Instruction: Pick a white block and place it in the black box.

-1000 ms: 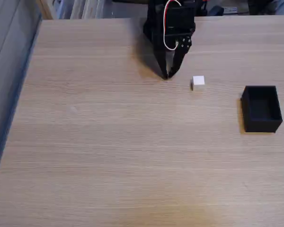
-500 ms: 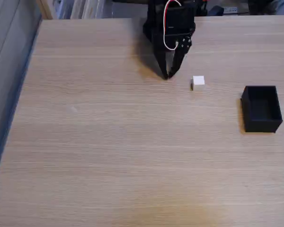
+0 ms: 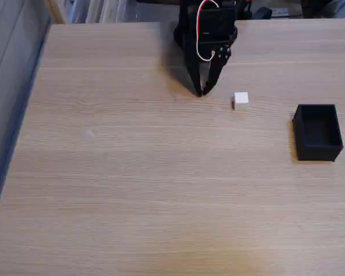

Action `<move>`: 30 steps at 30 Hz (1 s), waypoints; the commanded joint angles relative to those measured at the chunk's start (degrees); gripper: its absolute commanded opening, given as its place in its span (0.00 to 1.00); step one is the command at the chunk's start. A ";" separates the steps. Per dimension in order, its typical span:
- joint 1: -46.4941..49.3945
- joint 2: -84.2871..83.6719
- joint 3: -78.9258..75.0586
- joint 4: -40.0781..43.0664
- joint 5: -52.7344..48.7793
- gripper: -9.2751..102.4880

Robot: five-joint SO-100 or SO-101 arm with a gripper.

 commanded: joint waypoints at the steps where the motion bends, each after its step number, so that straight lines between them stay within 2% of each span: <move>1: 0.35 0.26 0.88 0.26 -0.35 0.08; 23: 0.88 0.26 0.88 0.26 -0.44 0.08; 30: 2.99 -3.34 -0.18 -1.41 -3.60 0.08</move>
